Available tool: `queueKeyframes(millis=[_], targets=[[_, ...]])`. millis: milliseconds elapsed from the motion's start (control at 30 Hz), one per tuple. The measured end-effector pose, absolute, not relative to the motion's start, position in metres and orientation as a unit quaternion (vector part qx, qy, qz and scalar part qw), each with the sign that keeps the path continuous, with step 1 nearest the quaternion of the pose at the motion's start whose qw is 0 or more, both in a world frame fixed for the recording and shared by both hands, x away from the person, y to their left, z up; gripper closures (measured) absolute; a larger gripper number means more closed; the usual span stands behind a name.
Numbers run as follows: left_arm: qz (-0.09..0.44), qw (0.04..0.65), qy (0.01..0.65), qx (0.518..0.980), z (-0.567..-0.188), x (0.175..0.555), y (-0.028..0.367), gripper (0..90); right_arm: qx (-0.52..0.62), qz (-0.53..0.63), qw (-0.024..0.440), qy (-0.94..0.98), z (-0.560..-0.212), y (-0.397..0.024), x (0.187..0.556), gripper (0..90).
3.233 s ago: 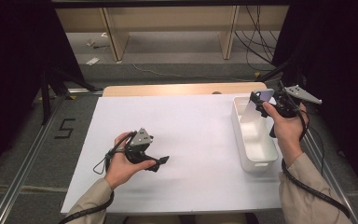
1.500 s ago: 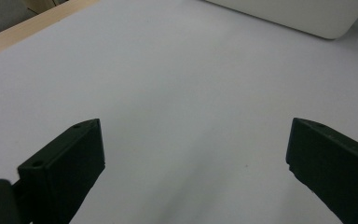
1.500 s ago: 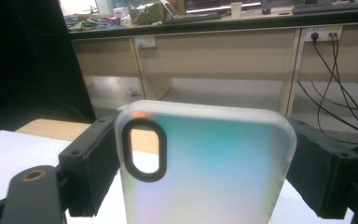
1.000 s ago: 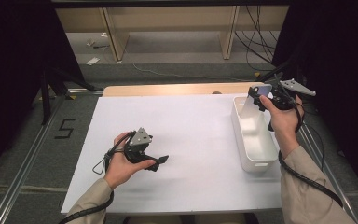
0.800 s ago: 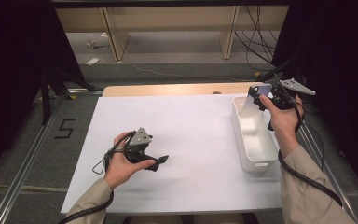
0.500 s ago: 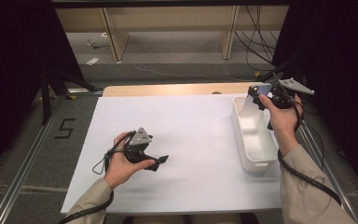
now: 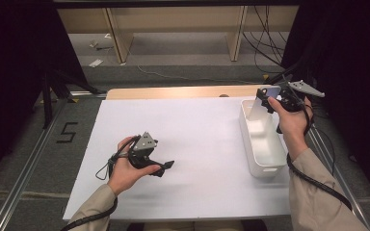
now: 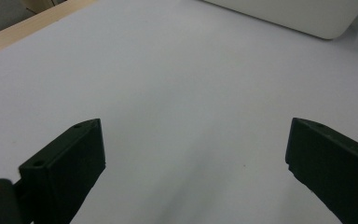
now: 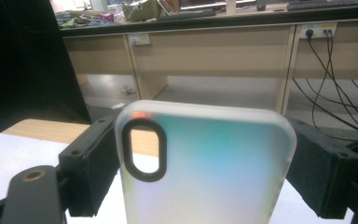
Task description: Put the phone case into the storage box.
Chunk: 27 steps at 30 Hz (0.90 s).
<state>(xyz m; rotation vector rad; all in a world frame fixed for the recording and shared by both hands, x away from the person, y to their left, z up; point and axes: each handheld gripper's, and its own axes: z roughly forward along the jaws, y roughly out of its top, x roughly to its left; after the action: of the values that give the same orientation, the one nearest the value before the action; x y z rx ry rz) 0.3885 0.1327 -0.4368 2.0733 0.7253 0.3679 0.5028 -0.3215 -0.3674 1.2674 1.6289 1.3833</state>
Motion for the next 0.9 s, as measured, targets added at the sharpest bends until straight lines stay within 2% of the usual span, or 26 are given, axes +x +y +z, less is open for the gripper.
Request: queueKeyframes(millis=[900], targets=[[0.159, 0.449, 0.295, 0.828, -0.4298, 0.386, 0.138, 4.1, 0.479, 0.523, 0.32, 0.628, -0.3712, -0.3128, 0.5055, 18.2]])
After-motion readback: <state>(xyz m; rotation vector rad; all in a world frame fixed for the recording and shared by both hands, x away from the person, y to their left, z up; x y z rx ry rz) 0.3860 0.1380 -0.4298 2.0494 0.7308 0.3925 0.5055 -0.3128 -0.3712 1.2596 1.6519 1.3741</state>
